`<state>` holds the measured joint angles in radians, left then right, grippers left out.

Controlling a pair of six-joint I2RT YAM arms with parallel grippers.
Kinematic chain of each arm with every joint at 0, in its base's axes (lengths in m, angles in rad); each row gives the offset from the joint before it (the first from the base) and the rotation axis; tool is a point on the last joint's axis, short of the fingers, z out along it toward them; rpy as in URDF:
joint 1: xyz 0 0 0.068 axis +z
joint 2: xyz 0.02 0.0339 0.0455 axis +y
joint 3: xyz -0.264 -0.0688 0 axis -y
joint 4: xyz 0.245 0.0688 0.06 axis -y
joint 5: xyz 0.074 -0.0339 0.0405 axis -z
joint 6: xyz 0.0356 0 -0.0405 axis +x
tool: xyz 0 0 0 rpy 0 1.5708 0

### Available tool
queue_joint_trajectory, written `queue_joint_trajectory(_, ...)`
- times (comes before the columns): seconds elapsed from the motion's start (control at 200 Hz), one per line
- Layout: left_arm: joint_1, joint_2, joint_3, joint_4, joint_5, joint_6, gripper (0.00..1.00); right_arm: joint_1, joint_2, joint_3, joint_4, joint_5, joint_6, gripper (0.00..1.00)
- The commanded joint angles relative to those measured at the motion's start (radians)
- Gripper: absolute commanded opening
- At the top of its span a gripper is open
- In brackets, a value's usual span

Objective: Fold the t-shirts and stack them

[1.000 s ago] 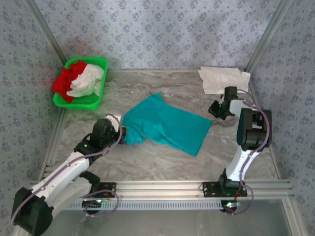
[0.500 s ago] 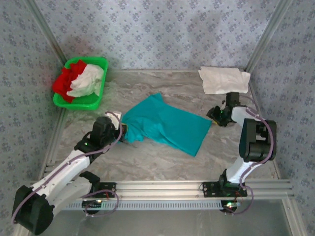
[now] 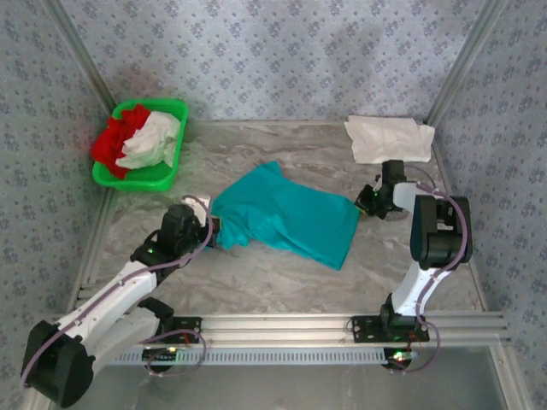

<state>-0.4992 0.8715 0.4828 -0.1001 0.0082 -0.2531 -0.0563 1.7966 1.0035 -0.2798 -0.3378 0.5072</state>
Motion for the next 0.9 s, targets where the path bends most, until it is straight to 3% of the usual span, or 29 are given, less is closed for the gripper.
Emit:
queue_joint_trajectory(0.0,0.008,-0.020,0.009,0.047,-0.030,-0.008,0.00,-0.001,0.023,0.043,-0.025,0.040,-0.020,0.04)
queue_joint_trajectory(0.045,0.011,-0.022,0.003,0.068,-0.043,-0.003,0.00,-0.005,0.016,0.064,-0.036,0.054,-0.033,0.00)
queue_joint_trajectory(0.27,0.054,0.009,0.021,0.253,-0.033,0.017,0.00,-0.076,-0.018,0.222,-0.089,0.059,-0.070,0.00)
queue_joint_trajectory(0.475,0.064,0.016,0.139,0.159,0.047,0.131,0.00,-0.132,-0.067,0.363,-0.165,0.115,-0.084,0.00)
queue_joint_trajectory(0.655,0.070,-0.058,0.097,0.116,0.083,0.149,0.00,-0.181,-0.033,0.433,-0.171,0.136,-0.066,0.00)
queue_joint_trajectory(0.675,0.070,-0.066,0.089,0.114,0.093,0.148,0.05,-0.181,-0.025,0.441,-0.167,0.135,-0.062,0.00)
queue_joint_trajectory(0.725,0.070,-0.080,0.073,0.103,0.115,0.141,0.27,-0.174,-0.006,0.466,-0.182,0.128,-0.059,0.00)
queue_joint_trajectory(0.79,0.068,-0.093,0.069,0.082,0.149,0.143,0.30,-0.164,0.009,0.476,-0.184,0.116,-0.060,0.00)
queue_joint_trajectory(0.829,0.068,-0.101,0.070,0.076,0.173,0.140,0.39,-0.163,0.015,0.481,-0.196,0.114,-0.059,0.00)
queue_joint_trajectory(0.859,0.068,-0.108,0.071,0.068,0.187,0.139,0.48,-0.162,0.011,0.478,-0.206,0.116,-0.057,0.08)
queue_joint_trajectory(0.894,0.068,-0.115,0.073,0.064,0.188,0.136,0.51,-0.162,0.004,0.466,-0.204,0.122,-0.046,0.25)
